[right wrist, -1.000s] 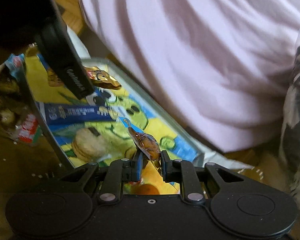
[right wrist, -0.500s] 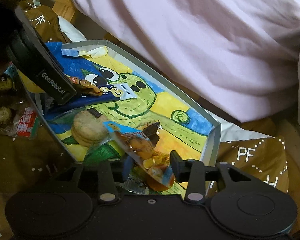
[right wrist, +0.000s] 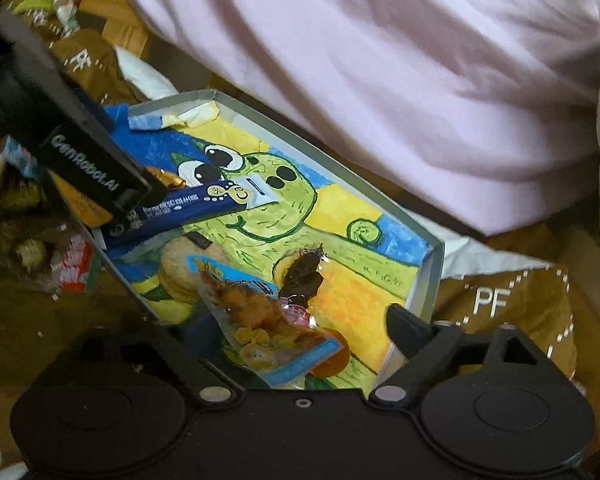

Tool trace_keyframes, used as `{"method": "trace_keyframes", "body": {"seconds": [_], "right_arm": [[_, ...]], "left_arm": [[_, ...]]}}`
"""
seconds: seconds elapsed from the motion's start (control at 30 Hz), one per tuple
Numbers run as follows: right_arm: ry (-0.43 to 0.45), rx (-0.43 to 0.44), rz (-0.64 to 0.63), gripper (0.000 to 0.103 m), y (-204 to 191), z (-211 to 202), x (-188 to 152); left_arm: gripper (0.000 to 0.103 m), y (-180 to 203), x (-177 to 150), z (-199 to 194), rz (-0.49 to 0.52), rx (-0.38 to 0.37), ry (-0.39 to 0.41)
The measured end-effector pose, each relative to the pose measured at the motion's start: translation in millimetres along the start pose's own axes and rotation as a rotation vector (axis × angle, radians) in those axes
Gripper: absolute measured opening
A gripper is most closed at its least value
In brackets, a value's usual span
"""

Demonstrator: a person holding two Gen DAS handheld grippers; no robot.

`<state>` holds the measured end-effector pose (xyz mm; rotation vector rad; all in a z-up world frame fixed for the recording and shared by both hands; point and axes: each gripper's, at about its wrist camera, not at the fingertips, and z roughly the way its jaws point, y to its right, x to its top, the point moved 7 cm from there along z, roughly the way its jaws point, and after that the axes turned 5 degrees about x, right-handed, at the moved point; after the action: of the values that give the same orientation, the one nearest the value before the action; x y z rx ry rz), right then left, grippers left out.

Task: Organize snacks
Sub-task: 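Open both tools to release the packets into the tray and lift away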

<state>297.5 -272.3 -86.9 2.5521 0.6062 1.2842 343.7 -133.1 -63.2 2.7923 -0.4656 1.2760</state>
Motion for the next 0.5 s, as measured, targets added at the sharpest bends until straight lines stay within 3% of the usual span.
{"method": "trace_keyframes", "body": {"seconds": [0.23,0.5], "right_arm": [[0.067,0.087,0.174,0.099,14.3,-32.5,6.1],[0.2,0.144,0.264,0.102,17.5,-109.9,14.1]], "left_arm": [[0.098,-13.9,7.1,-34.6,-0.077,0.046,0.021],[0.101,-32.0,-9.4,-110.2,-0.179,0.1,0.052]]}}
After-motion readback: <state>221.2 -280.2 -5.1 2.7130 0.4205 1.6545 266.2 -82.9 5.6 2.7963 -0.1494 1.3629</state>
